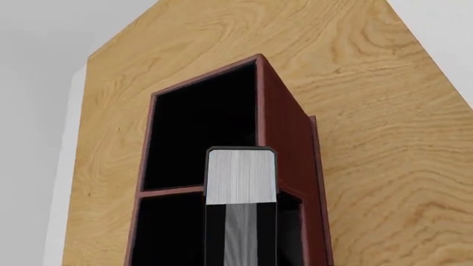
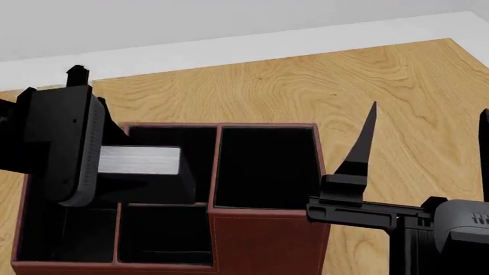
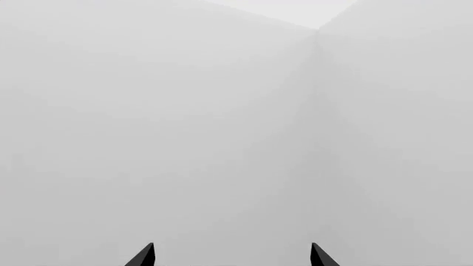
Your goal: Pick up the book and place it in the back compartment of the caddy.
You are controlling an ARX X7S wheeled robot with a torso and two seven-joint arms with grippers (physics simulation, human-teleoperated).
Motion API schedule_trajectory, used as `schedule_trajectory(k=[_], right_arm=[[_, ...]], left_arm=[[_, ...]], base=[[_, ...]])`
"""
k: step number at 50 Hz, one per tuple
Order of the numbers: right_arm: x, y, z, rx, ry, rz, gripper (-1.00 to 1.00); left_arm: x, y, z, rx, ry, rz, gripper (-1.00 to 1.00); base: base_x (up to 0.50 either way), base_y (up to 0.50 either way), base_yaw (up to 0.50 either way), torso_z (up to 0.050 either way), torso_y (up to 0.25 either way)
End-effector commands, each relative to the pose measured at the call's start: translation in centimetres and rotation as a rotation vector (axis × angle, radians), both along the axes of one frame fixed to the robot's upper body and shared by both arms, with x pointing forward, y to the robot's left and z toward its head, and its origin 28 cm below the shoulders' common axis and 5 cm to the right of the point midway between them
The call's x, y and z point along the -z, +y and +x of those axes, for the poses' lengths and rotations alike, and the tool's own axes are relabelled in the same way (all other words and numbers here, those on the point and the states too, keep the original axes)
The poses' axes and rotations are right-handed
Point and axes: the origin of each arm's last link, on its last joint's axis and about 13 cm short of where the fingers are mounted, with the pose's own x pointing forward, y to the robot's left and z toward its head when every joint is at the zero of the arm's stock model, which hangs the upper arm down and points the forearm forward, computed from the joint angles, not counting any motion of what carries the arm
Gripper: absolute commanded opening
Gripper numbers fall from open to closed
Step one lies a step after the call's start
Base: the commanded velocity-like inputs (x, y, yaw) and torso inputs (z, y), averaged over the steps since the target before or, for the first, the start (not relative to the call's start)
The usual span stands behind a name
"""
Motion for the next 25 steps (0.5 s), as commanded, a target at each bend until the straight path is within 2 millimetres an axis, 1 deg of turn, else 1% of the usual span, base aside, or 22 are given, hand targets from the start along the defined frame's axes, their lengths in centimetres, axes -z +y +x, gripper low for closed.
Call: schedule_trajectory(k=[1, 11, 17, 25], right_arm=[[-0.3, 0.2, -0.1, -0.002, 0.001, 0.003, 1.0], [-0.2, 0.0, -0.1, -0.001, -0.001, 0.006, 1.0], [-0.4, 0.1, -0.3, -0.002, -0.004, 0.007, 1.0], [-0.1, -0.1, -0.1, -0.002, -0.005, 0.007, 1.0]], left_arm=[[-0.4, -0.2, -0.5, -0.005, -0.008, -0.03, -1.0], [0.1, -0.5, -0.7, -0.001, 0.01, -0.031, -1.0], [0.8, -0.5, -0.5, -0.008, 0.019, -0.036, -1.0], [1.3, -0.6, -0.3, -0.014, 0.025, -0.045, -1.0]], base=[[0.0, 0.0, 0.0, 0.0, 0.0], [0.0, 0.0, 0.0, 0.001, 0.001], [0.0, 0.0, 0.0, 0.0, 0.002], [0.0, 0.0, 0.0, 0.0, 0.0]])
